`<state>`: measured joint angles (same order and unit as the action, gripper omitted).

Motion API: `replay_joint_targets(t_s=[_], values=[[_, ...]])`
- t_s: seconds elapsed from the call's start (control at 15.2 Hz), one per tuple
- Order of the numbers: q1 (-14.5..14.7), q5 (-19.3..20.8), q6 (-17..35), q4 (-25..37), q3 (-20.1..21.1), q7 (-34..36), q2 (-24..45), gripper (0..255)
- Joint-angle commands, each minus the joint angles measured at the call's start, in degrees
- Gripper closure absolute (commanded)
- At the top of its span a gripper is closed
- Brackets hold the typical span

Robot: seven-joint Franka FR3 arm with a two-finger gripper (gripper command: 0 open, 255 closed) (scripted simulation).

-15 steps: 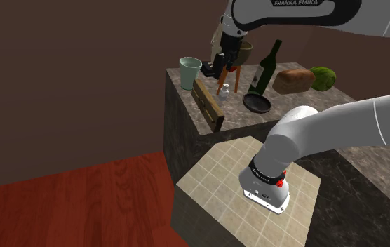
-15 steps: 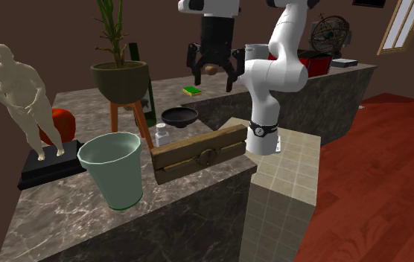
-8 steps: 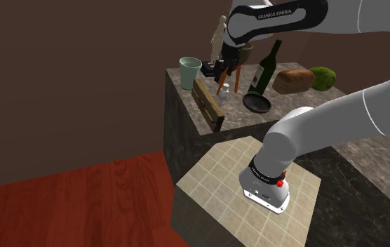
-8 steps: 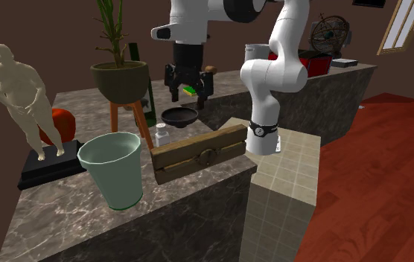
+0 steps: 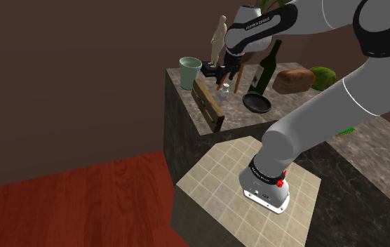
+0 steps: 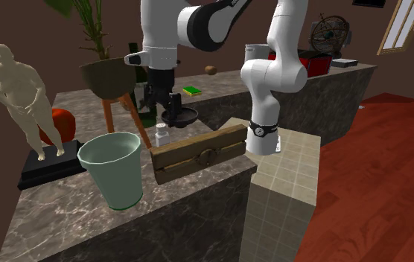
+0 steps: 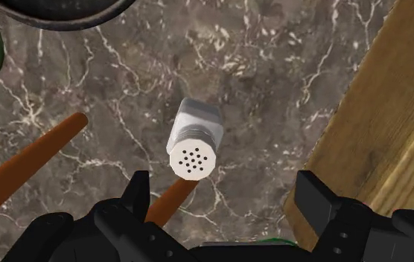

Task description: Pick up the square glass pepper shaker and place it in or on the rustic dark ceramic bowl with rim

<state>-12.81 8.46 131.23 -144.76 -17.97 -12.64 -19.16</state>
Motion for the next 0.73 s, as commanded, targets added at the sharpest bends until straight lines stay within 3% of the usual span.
replay_joint_targets(t_s=[0.0,0.66], values=[[-0.48,-0.92,3.41,0.9,-1.81,-1.0,3.84,0],[-0.02,-2.35,10.11,-1.0,-2.7,-2.16,8.77,0]])
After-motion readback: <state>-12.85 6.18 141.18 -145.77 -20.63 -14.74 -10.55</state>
